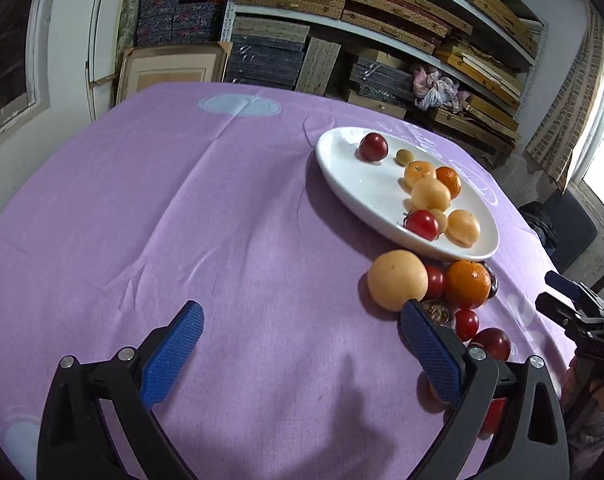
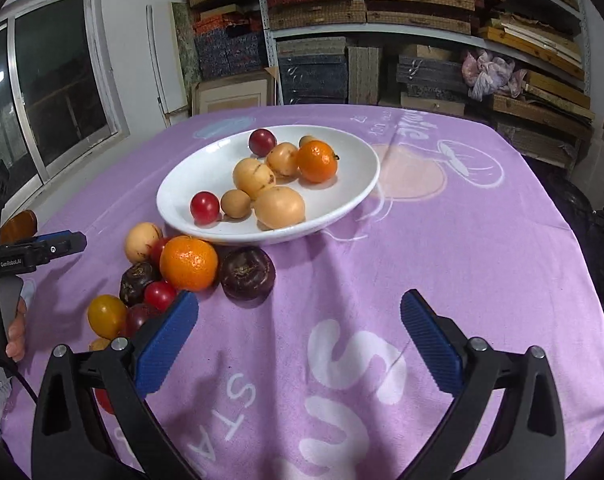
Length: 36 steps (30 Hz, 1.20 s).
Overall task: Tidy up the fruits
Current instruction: 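Carry the tomato and tangerine onto the white plate and open both grippers, then withdraw both grippers from the plate toward the fruit cluster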
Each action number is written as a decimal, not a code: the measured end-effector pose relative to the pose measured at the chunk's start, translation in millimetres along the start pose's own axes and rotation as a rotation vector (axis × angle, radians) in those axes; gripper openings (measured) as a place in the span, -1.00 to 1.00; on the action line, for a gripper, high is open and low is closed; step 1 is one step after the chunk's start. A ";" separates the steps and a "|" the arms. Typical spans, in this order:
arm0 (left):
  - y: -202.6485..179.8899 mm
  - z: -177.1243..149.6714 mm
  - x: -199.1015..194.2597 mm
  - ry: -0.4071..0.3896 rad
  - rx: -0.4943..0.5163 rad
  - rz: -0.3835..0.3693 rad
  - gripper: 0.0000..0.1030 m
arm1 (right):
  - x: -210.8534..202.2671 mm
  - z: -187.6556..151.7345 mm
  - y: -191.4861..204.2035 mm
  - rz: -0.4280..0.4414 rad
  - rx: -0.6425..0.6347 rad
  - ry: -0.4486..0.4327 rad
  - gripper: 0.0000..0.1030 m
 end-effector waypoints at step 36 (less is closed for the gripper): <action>-27.9 21.6 63.6 0.034 0.245 0.151 0.93 | 22.2 -13.4 -24.1 0.074 0.178 0.118 0.92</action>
Point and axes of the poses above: each gripper's, at about its wrist camera, not at the fingertips, and x roughly the way its jaws point, y to its left, z to its top, the point moved 2 cm from there along x, roughly the way its jaws point, and after that the axes turned 9 degrees about -y, right-handed, at the moved point
